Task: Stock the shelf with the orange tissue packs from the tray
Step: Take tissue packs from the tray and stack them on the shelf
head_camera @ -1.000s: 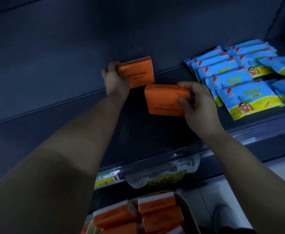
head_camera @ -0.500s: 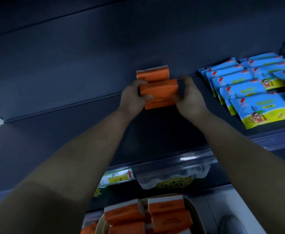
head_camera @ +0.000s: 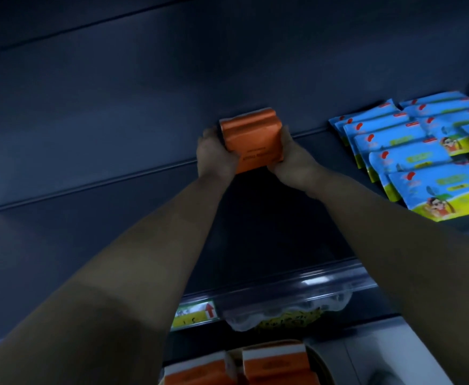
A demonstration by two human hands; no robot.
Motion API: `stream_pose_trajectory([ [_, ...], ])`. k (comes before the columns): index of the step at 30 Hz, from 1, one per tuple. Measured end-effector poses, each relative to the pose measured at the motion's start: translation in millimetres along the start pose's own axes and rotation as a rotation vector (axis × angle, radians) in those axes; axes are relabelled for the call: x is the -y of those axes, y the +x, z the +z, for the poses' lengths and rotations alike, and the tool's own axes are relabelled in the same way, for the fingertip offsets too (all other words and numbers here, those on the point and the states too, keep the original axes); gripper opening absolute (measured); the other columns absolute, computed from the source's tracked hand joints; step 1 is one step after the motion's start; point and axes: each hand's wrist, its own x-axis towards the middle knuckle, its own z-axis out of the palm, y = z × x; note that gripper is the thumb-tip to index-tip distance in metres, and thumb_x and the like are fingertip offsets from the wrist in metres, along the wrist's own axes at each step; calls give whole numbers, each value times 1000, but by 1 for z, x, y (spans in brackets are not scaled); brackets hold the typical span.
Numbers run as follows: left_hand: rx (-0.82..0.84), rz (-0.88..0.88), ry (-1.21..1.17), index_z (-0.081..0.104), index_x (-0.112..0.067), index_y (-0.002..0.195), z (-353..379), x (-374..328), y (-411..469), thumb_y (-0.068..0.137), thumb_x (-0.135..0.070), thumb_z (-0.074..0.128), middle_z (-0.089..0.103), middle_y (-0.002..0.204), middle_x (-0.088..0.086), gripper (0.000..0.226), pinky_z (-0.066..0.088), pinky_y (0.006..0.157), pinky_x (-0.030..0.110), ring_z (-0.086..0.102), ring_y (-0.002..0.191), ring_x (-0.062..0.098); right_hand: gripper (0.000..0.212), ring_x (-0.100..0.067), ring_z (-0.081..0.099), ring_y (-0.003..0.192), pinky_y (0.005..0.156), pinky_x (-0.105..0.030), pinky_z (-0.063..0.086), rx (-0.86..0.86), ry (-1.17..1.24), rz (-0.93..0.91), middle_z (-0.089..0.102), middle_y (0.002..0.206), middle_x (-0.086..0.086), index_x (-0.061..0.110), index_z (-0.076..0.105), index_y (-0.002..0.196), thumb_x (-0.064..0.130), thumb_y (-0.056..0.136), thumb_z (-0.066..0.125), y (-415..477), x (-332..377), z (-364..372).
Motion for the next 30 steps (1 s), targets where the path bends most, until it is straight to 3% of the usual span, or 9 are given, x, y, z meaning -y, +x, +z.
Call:
stream_pose_trajectory([
  [3, 7, 4, 31, 51, -9, 125, 2, 5, 4, 79, -7, 66, 62, 113, 10, 48, 46, 76, 25, 60, 102, 21, 88, -17, 50, 118, 90, -24, 38, 22, 60, -9, 48, 137, -6, 23, -9, 152, 19, 91, 54, 5, 1, 1],
  [7, 2, 5, 31, 53, -10, 121, 0, 2, 3, 81, -9, 64, 63, 111, 8, 42, 42, 72, 22, 60, 99, 17, 79, -17, 51, 118, 92, -25, 39, -1, 96, -16, 52, 128, -3, 23, 5, 152, 18, 90, 53, 4, 0, 1],
  [10, 16, -21, 46, 53, -10, 121, -2, 1, 1, 81, -10, 66, 62, 114, 9, 43, 41, 70, 22, 60, 101, 19, 58, -20, 56, 112, 86, -29, 44, -39, 133, -3, 57, 119, -2, 23, 29, 139, 16, 87, 54, 3, -2, 1],
  [18, 20, -59, 90, 55, -6, 121, 4, -1, 9, 82, -19, 68, 65, 113, 12, 43, 39, 68, 20, 61, 104, 25, 63, -14, 56, 100, 80, -25, 44, 15, 138, -16, 56, 111, -1, 27, 26, 144, 10, 89, 52, 8, 1, 4],
  [21, 36, -76, 83, 56, -7, 123, 5, -1, 12, 82, -22, 70, 66, 114, 9, 46, 35, 63, 15, 61, 102, 19, 63, -14, 55, 102, 82, -25, 43, -9, 138, -16, 56, 113, -1, 25, 30, 143, 9, 87, 52, 12, 0, 5],
  [24, 47, -94, 87, 57, -8, 122, 3, -1, 8, 77, -20, 74, 66, 113, 8, 49, 38, 67, 16, 62, 104, 19, 51, -17, 56, 105, 81, -26, 43, -64, 126, -4, 57, 114, -1, 22, 39, 134, 11, 86, 51, 8, -1, 4],
  [26, 60, -86, 114, 58, -10, 120, -1, -1, 4, 74, -17, 75, 66, 113, 8, 50, 41, 69, 18, 62, 105, 21, 55, -21, 55, 112, 90, -32, 47, -94, 101, 31, 54, 124, -6, 21, 37, 137, 11, 86, 52, 3, -2, 2],
  [30, 92, -55, 202, 52, -11, 124, -16, -4, -11, 79, -24, 72, 59, 123, 11, 50, 49, 91, 34, 55, 115, 26, 53, -28, 36, 133, 107, -36, 35, -134, -189, 42, 39, 143, -13, 11, 35, 140, 17, 91, 53, -12, -4, -2],
])
